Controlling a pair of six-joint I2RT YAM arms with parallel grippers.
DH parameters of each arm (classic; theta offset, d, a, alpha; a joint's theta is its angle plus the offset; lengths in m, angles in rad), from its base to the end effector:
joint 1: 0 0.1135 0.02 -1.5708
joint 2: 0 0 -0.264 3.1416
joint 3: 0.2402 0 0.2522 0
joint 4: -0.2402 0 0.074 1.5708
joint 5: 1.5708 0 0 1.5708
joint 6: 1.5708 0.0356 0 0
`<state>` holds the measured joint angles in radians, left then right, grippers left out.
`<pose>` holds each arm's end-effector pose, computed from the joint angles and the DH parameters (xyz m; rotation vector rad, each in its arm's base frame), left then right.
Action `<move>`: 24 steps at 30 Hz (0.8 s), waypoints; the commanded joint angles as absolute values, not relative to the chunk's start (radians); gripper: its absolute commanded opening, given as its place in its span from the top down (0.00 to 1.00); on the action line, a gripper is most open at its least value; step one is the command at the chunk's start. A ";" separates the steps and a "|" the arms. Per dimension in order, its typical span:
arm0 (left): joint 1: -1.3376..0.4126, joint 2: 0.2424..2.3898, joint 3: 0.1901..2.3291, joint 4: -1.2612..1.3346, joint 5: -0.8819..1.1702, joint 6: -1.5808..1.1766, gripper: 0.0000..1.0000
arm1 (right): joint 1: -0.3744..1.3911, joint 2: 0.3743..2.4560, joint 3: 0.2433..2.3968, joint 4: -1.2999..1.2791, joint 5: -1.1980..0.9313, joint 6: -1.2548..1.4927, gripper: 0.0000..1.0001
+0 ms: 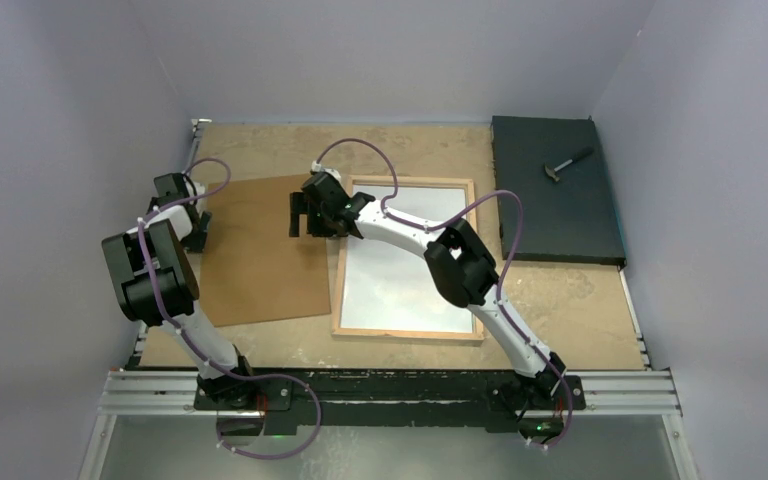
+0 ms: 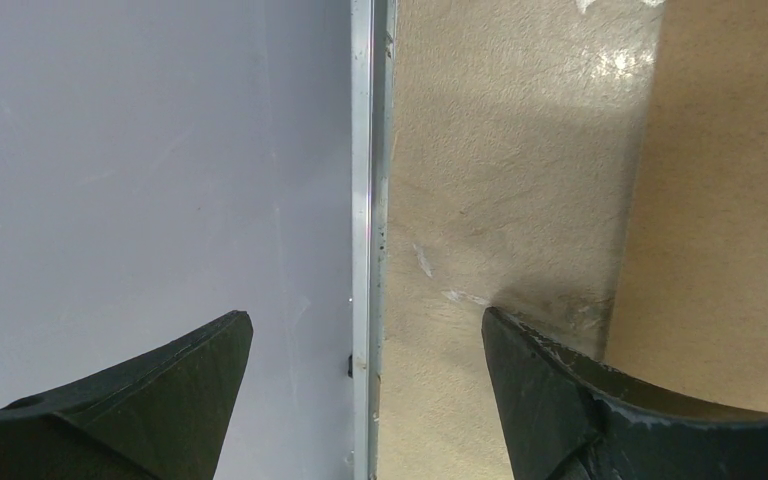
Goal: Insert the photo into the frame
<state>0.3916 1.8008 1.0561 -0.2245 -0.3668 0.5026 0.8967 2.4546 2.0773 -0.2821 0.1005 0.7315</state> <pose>0.3294 0.1498 0.1602 -0.0052 2.6474 0.7965 0.3526 0.4356 0.1794 -0.1356 2.3372 0.7532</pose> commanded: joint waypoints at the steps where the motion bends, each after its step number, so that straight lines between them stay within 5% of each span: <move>1: 0.394 1.842 1.022 -0.298 -0.206 0.430 0.15 | 0.903 2.453 2.068 -0.295 0.004 0.814 0.01; 11: 0.378 1.887 1.045 -0.419 -0.005 0.394 0.21 | 0.900 2.426 2.055 -0.280 -0.029 0.859 0.01; 24: 0.352 1.988 1.057 -0.502 0.132 0.437 0.69 | 0.892 2.446 2.039 -0.231 -0.119 0.924 0.01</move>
